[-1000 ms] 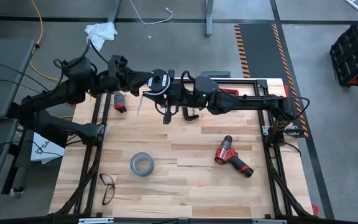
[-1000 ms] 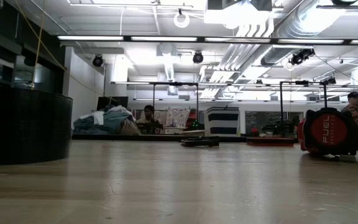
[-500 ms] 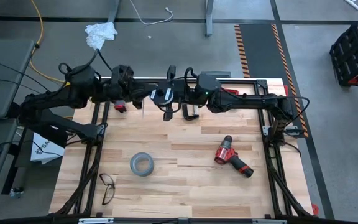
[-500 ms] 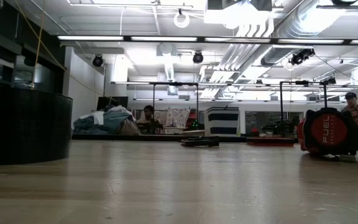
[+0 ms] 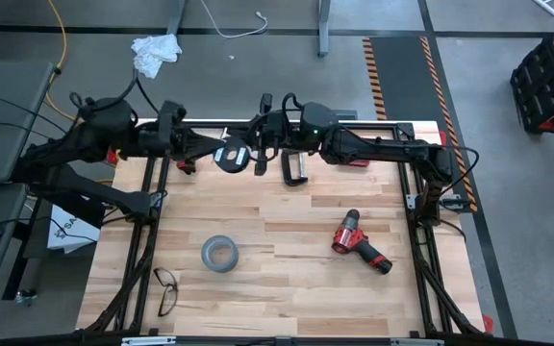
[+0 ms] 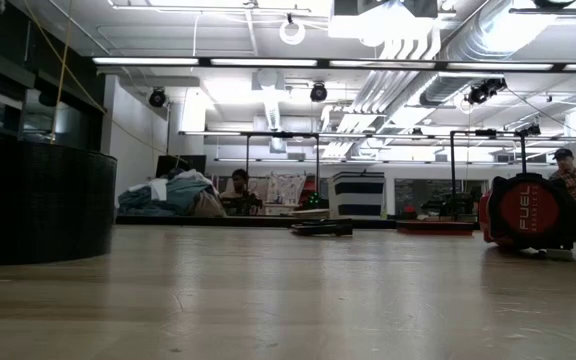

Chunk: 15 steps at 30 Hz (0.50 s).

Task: Coil cords
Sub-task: Coil the white wire onto the black spool

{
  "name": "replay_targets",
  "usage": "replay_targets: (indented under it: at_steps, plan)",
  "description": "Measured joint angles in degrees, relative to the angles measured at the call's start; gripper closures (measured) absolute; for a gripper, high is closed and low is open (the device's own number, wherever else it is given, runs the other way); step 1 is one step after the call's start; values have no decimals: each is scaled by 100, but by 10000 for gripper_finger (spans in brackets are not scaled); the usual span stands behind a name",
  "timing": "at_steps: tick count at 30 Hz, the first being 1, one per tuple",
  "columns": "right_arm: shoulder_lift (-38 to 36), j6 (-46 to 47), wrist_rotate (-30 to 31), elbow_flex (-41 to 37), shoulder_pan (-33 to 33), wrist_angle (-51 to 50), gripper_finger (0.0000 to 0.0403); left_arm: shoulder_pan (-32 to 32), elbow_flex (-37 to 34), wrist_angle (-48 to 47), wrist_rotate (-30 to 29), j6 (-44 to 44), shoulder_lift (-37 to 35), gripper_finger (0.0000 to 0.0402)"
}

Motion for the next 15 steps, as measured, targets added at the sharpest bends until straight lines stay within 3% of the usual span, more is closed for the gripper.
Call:
replay_targets:
  at_steps: [7,15]
  plan:
    - [0,17,-218,0,-157,-109,403,161,54,-817,118,413,-80,397]
    - [-27,-23,-284,0,-228,-535,403,564,49,-1265,88,1570,-117,397]
